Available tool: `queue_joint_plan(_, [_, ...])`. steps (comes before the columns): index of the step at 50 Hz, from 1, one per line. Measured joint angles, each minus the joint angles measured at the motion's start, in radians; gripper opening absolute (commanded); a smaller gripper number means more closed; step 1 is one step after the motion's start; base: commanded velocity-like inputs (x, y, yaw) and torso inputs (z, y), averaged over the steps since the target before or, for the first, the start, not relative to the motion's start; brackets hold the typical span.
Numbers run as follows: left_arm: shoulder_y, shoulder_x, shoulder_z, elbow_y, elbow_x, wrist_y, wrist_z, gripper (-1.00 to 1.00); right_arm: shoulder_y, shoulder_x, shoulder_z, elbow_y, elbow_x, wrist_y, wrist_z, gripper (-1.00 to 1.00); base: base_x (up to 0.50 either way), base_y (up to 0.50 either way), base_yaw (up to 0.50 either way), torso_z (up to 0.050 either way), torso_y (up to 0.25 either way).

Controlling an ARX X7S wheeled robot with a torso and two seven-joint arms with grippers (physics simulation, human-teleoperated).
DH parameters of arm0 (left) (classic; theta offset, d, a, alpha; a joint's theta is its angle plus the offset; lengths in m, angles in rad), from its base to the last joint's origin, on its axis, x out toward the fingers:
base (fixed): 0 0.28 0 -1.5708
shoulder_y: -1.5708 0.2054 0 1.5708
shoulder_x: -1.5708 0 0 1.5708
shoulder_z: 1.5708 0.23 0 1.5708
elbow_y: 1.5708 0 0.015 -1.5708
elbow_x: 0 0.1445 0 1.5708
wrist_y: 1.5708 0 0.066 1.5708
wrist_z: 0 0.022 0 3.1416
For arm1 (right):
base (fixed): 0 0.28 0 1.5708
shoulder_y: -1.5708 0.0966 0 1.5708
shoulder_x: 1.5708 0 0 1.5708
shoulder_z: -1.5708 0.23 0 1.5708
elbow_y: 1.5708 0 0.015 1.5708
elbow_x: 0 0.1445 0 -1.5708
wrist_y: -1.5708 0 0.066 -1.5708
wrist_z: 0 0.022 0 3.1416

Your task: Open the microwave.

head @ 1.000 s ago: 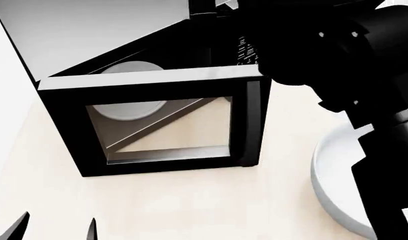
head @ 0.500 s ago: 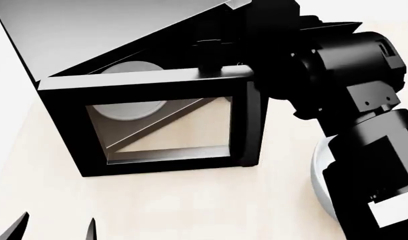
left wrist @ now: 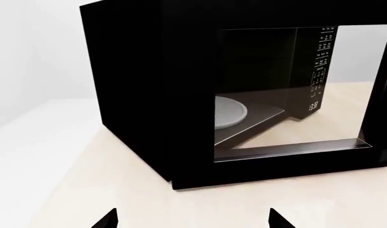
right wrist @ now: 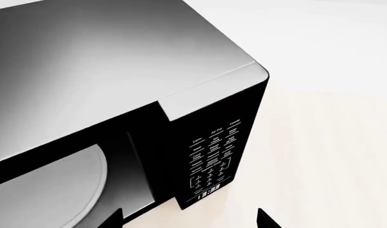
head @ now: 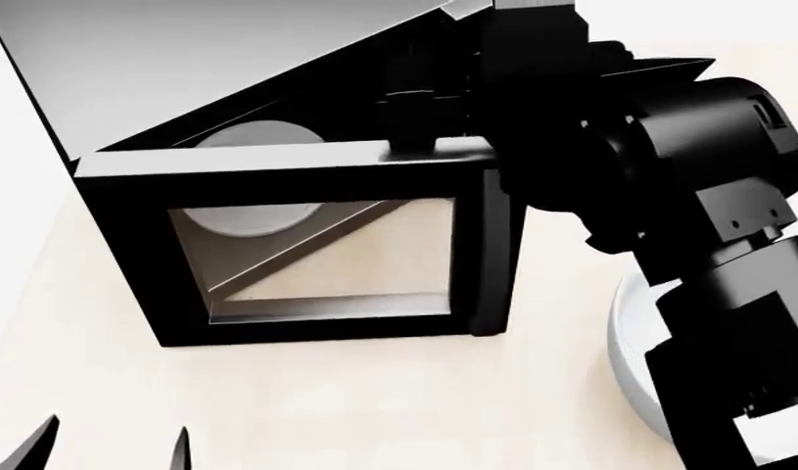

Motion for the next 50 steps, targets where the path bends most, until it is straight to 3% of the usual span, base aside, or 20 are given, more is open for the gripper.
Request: queue_joint_plan(50, [-0.006,-0.007,0.015,-0.007,0.001,0.005,-0.013,1.00,-0.121,0.166,0.071,-0.437,0.216,0.125,0.236,1.00,0.00,0.00,0.00,0.000,0.000])
